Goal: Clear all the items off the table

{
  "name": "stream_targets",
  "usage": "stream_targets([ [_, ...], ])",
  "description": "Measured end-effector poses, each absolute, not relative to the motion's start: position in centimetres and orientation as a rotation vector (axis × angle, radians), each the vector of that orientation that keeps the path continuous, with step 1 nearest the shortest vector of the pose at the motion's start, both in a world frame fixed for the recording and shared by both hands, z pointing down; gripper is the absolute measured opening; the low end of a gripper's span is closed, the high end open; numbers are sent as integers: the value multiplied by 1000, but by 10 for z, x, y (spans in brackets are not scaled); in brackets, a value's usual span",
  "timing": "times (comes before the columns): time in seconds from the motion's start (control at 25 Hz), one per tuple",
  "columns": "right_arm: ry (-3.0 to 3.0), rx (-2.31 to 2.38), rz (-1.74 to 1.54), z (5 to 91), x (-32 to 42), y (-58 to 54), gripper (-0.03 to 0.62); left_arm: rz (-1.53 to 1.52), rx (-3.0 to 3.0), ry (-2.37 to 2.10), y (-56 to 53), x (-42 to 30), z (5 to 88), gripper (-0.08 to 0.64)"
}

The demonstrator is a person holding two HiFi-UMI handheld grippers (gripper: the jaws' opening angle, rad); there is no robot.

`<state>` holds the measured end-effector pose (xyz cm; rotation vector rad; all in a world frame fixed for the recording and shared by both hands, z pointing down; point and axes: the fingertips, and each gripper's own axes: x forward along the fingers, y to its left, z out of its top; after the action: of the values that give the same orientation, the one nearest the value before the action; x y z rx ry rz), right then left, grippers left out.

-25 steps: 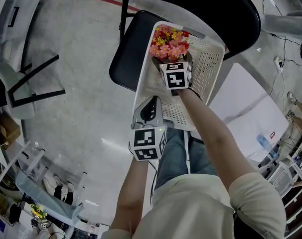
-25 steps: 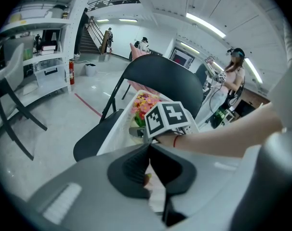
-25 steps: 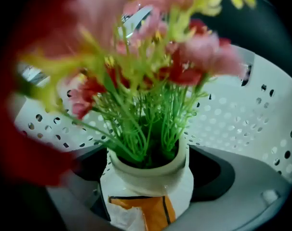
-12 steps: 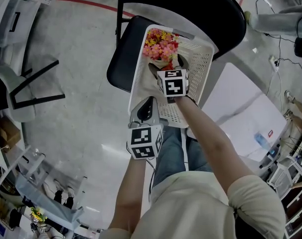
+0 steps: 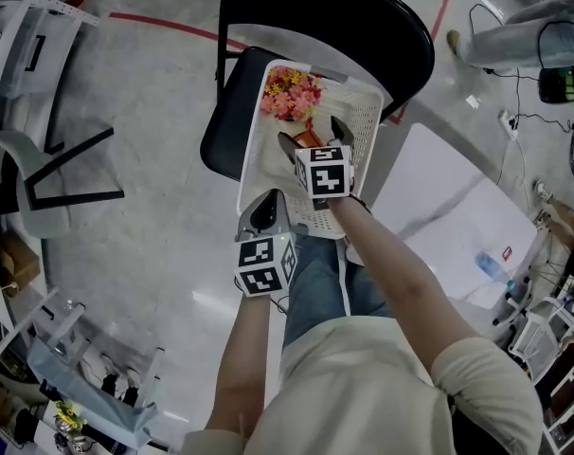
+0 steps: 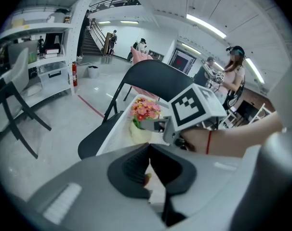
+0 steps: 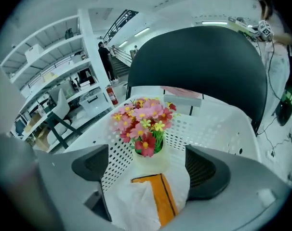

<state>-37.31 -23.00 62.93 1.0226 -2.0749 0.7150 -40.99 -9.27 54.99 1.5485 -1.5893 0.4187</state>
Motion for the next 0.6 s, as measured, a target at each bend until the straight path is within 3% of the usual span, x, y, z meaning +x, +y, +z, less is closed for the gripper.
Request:
stream_targets([
  [0.28, -2080, 1023, 711, 608, -357, -218, 449, 439, 1561, -1589, -87, -407, 542, 9],
  [0.6, -2082, 1026, 697, 587, -334, -201, 251, 471, 1578, -1582, -78, -398, 535, 9],
])
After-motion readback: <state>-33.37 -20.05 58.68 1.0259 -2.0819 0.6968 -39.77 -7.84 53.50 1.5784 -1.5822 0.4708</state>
